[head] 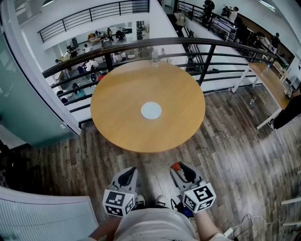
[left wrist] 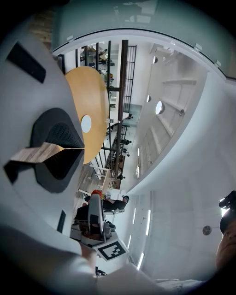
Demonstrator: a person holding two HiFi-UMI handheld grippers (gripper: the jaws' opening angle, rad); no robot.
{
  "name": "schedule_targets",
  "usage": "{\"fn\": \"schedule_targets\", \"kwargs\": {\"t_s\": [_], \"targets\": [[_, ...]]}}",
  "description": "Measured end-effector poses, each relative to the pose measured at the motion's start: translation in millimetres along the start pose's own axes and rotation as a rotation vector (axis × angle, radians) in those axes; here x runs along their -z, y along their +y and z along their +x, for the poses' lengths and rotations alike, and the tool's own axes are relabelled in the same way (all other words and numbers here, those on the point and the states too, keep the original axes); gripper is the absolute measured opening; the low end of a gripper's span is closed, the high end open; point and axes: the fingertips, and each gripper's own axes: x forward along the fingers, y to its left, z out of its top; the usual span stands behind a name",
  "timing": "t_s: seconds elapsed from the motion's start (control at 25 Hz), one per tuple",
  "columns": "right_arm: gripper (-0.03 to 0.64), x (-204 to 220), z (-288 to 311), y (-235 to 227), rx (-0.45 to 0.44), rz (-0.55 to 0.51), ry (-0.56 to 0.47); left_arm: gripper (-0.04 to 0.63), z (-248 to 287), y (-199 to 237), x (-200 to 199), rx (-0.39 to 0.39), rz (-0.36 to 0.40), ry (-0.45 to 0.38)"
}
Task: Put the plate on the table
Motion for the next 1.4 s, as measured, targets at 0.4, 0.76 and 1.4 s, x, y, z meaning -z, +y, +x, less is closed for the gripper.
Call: {"fn": "schedule_targets", "kwargs": {"t_s": [0.4, 0.76, 1.4], "targets": [[0.163, 5.1, -10.2, 14.3, 0.003, 0.009, 0.002, 0.025, -8.6, -9.5, 6.9, 0.025, -0.005, 0.013], [0.163, 4.4, -1.6, 30.6, 0.015, 0.046, -0.01, 0.025, -15.1, 7.4, 11.4, 0.057, -0.005, 0.022], [0.163, -2.5, 41.7, 37.6, 0.095, 0.07, -0.007, 0.025, -5.3, 53.7, -1.7, 0.132, 0.01, 0.026]]}}
